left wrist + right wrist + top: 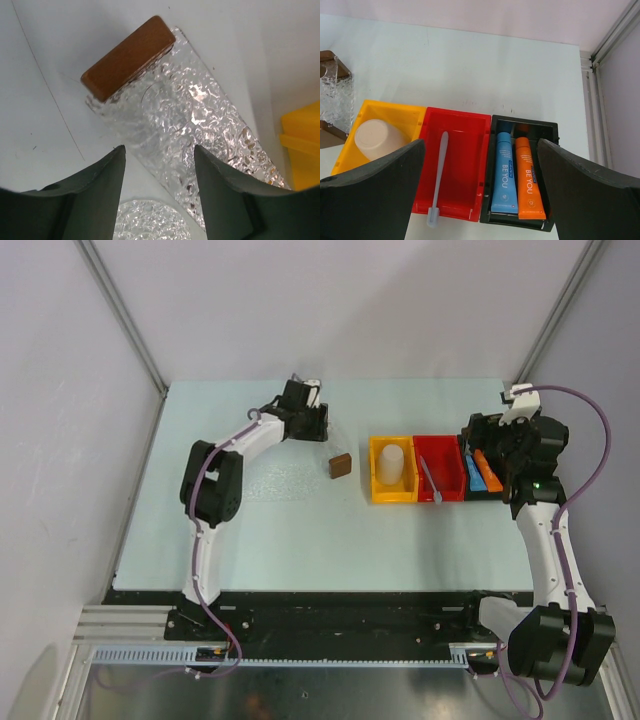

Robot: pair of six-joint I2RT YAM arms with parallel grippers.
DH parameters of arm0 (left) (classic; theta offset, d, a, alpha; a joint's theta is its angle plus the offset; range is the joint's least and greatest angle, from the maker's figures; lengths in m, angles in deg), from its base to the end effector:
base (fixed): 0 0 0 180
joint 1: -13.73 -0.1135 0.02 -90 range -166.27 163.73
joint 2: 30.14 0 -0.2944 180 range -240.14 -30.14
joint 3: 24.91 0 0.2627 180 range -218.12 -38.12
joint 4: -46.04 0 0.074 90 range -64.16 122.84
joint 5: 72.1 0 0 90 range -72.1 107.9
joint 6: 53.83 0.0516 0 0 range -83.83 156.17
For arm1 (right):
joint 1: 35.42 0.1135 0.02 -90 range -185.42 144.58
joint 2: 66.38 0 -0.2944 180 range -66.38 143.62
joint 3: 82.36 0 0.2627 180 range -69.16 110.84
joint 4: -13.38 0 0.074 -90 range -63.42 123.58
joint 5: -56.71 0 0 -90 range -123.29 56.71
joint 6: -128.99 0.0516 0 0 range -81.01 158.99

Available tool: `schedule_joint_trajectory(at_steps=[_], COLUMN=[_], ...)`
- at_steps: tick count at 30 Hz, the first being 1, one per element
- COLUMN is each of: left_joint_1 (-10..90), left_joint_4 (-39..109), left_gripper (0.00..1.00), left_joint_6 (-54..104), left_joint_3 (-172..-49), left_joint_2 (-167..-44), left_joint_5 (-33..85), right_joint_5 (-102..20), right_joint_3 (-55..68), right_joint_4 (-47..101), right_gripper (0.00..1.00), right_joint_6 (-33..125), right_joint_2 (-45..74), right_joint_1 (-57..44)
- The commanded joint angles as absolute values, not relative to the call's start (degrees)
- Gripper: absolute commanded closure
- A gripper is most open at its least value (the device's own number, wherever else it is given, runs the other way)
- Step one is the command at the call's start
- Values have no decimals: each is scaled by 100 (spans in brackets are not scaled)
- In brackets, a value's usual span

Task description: Prepare toiletry sets of a toothbrush and toothpaste on the tray

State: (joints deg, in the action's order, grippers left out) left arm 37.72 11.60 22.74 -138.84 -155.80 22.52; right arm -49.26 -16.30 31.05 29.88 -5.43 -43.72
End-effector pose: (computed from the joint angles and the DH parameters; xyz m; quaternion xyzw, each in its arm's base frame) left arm 0.4877 -0.2216 0.2088 0.1003 0.9217 -0.1550 0.3412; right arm 0.2587 -0.0234 0.3674 -0.0924 0.7720 0.0134 0.6287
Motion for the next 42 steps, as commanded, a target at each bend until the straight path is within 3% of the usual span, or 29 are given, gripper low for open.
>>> schedule_joint_trajectory(at_steps=[1,8,17,25,36,42], left_joint_1=[3851,3913,3939,3930,3930,3904], left_joint_4=[1130,1130,1130,1122,999,981], left_gripper=[39,43,66,72,99,100], left_joint_6=[2044,1842,1727,1745,1657,1631], left_joint_3=[-14209,-14244,-14227,-14253,-14552,-14482], left_joint_2=[-15678,-15714,-15679,-15573,-15485,-15362], left_joint_5=[2124,1975,2107,2265,2695,2774], right_joint_5=[-4999,-5052,-5087,-5105,-5105,-5131], right_joint_3=[-1643,-1643,-1643,-1643,-1643,-1643], right_joint_4=[2974,2983,3001,3001,3018,3018], right_gripper=[0,0,0,0,0,0], right_joint_6=[2897,2897,2897,2879,2870,2870], right_joint_2=[-600,-600,-618,-592,-583,-565], right_joint_1=[-4404,-4404,-4413,-4421,-4421,-4421])
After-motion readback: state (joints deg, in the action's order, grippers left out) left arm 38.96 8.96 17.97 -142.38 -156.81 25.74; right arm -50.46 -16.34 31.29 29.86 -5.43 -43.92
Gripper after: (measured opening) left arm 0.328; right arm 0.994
